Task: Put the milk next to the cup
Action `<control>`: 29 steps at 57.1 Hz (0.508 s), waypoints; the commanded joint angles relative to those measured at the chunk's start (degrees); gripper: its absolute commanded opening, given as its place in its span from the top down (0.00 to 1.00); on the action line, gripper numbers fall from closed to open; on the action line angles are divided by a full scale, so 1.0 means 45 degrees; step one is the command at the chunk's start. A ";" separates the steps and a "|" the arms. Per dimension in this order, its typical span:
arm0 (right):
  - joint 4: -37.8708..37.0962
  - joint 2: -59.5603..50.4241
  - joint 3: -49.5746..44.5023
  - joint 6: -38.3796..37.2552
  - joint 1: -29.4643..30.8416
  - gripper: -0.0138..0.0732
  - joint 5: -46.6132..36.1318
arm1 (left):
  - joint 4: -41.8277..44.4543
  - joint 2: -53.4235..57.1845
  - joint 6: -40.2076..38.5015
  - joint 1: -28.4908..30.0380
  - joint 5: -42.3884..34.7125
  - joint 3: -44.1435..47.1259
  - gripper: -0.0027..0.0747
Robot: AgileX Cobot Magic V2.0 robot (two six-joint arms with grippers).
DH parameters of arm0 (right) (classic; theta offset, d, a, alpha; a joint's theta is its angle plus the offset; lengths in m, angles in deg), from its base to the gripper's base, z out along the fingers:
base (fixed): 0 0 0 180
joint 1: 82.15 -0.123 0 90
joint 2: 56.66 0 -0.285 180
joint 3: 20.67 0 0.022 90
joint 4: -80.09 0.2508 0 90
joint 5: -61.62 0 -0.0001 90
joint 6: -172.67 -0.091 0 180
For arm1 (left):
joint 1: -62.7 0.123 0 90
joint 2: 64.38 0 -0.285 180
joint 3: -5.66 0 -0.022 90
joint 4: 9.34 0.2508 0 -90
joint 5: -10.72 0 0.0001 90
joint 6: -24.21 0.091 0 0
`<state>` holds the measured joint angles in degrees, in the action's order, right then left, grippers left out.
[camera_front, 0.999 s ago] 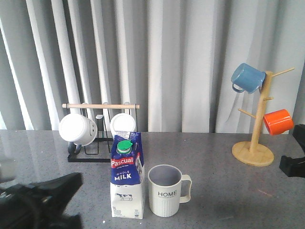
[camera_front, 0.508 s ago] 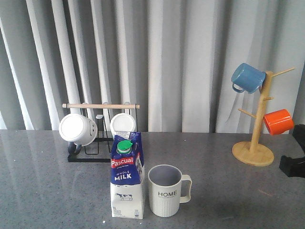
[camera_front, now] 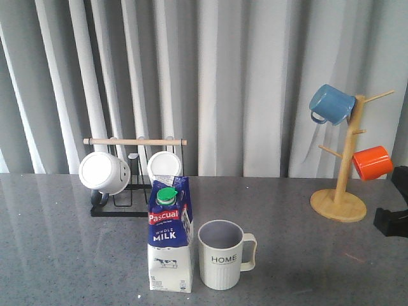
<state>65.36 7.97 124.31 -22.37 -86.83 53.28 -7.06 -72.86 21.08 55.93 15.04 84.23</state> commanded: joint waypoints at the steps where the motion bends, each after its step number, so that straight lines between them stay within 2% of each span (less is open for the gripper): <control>1: -0.0100 -0.0190 0.0354 0.0026 0.0066 0.85 -0.0881 | -0.0072 0.0524 -0.0196 0.0575 -0.0134 -0.0251 0.97; 11: -0.0100 -0.0190 0.0354 0.0026 0.0066 0.85 -0.0894 | -0.0095 0.0494 -0.0201 0.1712 -0.0067 -0.0251 0.97; 29: -0.0100 -0.0190 0.0354 0.0026 0.0066 0.85 -0.0883 | -0.0120 0.0479 -0.0222 0.1576 -0.0067 -0.0251 0.97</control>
<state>65.36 7.97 124.31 -22.37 -86.83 53.28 -7.06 -71.48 20.96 63.32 18.46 84.23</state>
